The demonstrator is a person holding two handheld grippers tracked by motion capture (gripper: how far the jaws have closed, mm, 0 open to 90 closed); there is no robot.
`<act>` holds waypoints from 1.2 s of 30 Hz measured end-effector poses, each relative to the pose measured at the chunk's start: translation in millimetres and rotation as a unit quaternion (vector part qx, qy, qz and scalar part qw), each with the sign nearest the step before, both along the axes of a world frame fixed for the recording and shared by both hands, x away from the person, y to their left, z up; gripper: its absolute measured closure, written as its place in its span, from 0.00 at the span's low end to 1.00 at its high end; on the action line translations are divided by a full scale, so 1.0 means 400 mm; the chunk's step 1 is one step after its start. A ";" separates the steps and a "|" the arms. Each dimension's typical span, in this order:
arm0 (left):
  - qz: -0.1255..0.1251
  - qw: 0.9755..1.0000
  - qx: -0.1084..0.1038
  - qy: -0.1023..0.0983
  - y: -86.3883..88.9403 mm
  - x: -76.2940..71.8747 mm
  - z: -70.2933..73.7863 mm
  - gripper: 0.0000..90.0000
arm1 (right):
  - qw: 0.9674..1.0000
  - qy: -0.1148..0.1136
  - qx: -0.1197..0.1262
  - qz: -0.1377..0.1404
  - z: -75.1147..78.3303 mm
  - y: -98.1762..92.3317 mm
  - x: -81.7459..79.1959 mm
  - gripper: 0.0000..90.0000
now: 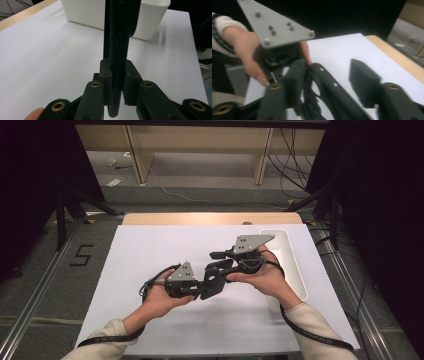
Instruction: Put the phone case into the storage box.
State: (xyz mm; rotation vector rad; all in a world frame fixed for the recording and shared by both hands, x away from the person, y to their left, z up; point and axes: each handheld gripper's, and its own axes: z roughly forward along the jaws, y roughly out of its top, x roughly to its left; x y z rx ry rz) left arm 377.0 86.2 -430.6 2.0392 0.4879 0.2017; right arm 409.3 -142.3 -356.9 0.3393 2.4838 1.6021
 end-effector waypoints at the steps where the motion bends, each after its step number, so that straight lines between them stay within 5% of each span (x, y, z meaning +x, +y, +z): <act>1: 0.004 1.000 -0.002 0.000 0.000 -0.001 0.002 0.89 | 1.000 -0.001 0.001 -0.006 -0.002 0.000 0.001 0.37; 13: 0.051 0.999 -0.010 0.000 0.010 -0.002 0.005 0.89 | 0.995 0.024 0.074 -0.056 -0.014 -0.033 0.010 0.26; 28: 0.121 0.992 -0.028 -0.001 0.021 -0.001 0.008 0.89 | 0.984 0.018 0.109 -0.141 -0.044 -0.031 -0.001 0.09; 36: 0.146 0.989 -0.032 -0.003 0.017 -0.002 0.007 0.89 | 0.981 0.012 0.107 -0.160 -0.056 -0.012 -0.008 0.04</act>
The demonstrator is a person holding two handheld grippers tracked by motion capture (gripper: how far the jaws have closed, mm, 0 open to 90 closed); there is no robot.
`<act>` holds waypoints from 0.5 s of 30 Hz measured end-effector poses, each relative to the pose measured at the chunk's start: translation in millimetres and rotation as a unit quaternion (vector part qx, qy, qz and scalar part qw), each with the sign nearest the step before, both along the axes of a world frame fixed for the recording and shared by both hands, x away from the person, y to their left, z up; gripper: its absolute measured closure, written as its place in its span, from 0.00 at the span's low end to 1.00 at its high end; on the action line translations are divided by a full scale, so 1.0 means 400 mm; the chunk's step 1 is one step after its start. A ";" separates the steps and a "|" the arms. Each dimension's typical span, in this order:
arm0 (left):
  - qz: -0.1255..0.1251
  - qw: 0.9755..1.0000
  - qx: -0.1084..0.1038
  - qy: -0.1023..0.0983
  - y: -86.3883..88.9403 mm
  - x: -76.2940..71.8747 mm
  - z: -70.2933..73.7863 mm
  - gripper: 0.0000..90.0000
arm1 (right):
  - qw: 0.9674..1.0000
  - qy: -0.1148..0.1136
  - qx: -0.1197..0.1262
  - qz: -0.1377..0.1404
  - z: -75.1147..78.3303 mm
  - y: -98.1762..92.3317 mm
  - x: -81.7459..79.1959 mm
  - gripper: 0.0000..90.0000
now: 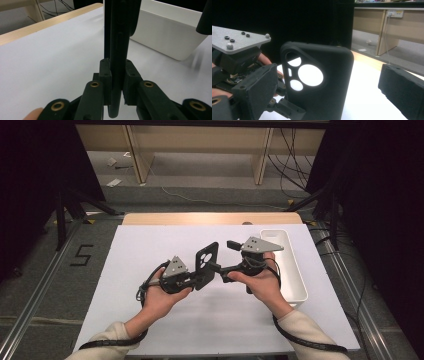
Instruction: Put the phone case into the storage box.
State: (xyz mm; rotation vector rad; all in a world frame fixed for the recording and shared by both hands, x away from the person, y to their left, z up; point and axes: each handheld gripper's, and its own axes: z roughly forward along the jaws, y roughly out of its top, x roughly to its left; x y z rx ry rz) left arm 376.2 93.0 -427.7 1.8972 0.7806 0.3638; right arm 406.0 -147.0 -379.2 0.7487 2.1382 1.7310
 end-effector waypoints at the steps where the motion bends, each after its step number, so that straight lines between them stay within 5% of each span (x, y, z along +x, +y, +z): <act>1: 0.001 1.000 0.000 0.000 -0.002 0.000 0.000 0.89 | 1.000 0.000 0.000 -0.002 -0.001 0.002 -0.001 0.04; 15: 0.000 1.000 0.003 -0.001 -0.032 -0.007 -0.005 0.89 | 1.000 0.000 0.003 -0.014 -0.018 0.036 -0.006 0.01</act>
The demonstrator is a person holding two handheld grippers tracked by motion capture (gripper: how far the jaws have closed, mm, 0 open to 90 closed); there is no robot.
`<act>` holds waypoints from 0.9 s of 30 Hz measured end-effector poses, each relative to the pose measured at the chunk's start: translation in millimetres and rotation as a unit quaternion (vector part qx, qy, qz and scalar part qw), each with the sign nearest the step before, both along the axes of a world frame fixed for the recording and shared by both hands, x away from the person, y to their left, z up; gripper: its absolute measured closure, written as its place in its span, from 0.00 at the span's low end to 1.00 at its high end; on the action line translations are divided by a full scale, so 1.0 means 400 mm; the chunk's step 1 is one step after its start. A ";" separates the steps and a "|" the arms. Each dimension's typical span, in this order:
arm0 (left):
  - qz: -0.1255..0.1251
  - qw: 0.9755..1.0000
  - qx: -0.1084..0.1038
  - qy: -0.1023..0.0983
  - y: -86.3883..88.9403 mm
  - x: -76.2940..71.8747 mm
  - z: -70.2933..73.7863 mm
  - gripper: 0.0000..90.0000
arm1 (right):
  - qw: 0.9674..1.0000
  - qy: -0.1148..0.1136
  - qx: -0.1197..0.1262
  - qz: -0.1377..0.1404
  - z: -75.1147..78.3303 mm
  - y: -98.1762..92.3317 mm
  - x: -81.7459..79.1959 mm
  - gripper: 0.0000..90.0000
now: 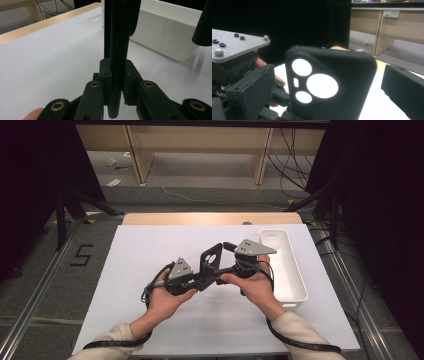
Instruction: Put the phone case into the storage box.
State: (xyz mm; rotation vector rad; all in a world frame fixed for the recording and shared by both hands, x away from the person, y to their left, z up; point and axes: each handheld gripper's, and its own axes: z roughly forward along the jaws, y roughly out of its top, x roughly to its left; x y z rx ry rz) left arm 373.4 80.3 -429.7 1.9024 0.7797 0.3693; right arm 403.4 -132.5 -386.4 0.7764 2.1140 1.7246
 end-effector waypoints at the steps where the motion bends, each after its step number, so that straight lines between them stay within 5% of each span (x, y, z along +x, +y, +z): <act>1: -0.001 1.000 0.001 0.000 -0.002 0.000 0.000 0.89 | 1.000 0.000 0.002 -0.001 -0.001 0.002 0.000 0.01; 11: -0.001 1.000 0.001 -0.002 -0.013 -0.003 -0.003 0.89 | 1.000 0.002 0.006 -0.014 -0.011 0.016 -0.002 0.01; 27: -0.004 1.000 -0.005 -0.006 -0.020 -0.008 -0.004 0.88 | 0.999 -0.012 0.016 -0.043 -0.010 0.012 -0.011 0.16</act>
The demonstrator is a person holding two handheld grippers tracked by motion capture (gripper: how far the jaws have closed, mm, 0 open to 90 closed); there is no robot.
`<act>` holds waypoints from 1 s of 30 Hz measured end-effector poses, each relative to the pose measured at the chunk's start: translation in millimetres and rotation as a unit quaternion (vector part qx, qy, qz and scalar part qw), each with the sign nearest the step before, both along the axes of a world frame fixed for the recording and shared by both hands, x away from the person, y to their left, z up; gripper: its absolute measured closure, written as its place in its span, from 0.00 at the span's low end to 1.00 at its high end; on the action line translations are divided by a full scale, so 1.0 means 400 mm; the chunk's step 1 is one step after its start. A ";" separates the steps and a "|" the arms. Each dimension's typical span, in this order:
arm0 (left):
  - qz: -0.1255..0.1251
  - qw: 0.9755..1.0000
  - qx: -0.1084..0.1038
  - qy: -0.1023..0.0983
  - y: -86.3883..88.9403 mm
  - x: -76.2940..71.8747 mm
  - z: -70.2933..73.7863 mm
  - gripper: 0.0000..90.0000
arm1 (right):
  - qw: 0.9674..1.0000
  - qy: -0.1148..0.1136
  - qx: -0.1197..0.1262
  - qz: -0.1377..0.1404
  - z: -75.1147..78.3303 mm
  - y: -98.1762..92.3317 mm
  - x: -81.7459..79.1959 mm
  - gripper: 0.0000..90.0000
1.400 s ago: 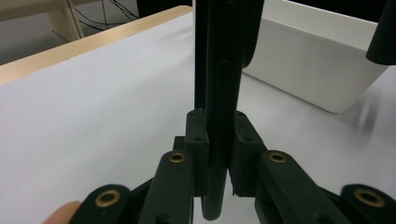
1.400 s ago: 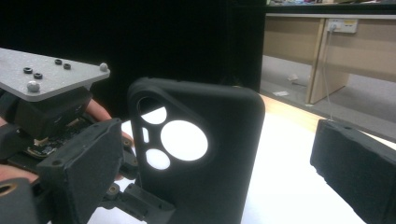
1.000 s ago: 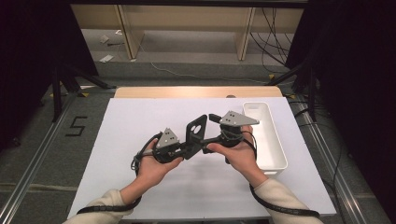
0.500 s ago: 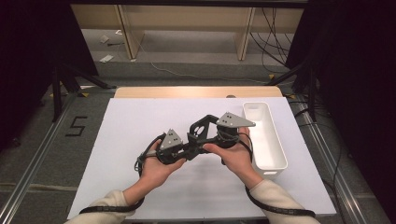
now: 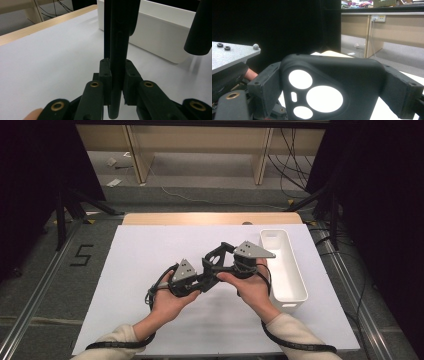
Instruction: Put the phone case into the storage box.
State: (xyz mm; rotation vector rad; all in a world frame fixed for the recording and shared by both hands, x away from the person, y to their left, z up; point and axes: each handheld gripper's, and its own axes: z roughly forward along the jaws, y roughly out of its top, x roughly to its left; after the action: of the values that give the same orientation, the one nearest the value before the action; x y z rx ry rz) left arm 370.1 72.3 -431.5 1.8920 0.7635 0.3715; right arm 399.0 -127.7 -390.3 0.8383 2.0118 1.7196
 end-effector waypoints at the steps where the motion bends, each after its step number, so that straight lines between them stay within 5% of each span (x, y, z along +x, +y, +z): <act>1: 0.000 1.000 -0.001 -0.001 0.000 -0.001 0.000 0.88 | 1.000 -0.002 -0.001 0.000 0.000 0.000 0.000 0.16; 15: -0.009 0.999 0.004 -0.039 0.007 -0.008 0.011 0.79 | 1.000 -0.013 -0.005 -0.005 0.019 -0.003 -0.008 0.17; 23: -0.014 0.999 -0.008 -0.052 0.039 -0.017 0.027 0.39 | 1.000 -0.017 0.002 -0.012 0.035 -0.017 -0.005 0.17; 26: -0.010 0.999 0.001 -0.048 0.055 -0.019 0.029 0.18 | 1.000 -0.018 0.005 -0.015 0.041 -0.025 -0.002 0.17; 30: -0.008 0.999 0.011 -0.043 0.073 -0.024 0.024 0.04 | 1.000 -0.020 0.007 -0.021 0.050 -0.036 0.002 0.17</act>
State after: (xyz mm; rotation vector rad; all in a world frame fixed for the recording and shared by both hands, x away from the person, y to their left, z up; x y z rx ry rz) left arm 360.5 101.6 -421.9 1.8886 0.6889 0.4487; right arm 399.6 -142.0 -370.3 0.8380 1.9441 1.7170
